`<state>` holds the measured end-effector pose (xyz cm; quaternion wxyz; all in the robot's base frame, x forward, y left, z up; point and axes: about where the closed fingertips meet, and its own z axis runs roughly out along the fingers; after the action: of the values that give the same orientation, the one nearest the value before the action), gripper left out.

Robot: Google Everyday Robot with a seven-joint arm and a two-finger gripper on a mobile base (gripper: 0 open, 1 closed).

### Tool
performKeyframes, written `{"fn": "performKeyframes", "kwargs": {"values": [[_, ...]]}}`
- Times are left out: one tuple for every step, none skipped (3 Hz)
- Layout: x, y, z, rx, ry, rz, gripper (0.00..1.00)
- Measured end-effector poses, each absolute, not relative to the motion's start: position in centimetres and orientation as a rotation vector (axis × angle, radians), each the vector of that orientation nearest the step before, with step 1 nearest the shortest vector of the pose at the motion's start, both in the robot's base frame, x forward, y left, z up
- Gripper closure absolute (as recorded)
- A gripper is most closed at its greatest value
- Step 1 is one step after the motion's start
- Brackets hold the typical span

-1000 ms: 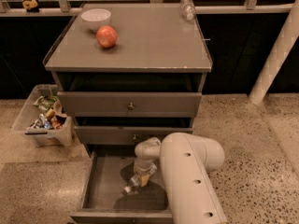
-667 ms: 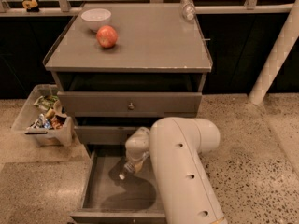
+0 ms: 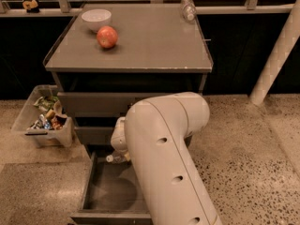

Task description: Pick blue plastic bottle from bottom drawer and place on counter

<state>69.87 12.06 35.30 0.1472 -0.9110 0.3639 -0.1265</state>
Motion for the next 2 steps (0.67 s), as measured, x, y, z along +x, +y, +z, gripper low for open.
{"fn": "performKeyframes", "kwargs": {"values": [[69.9,12.0,35.3,-2.621,1.048,-0.364,1.00],[68.7,11.0,35.5,-2.625,1.100,-0.358,1.00]]}}
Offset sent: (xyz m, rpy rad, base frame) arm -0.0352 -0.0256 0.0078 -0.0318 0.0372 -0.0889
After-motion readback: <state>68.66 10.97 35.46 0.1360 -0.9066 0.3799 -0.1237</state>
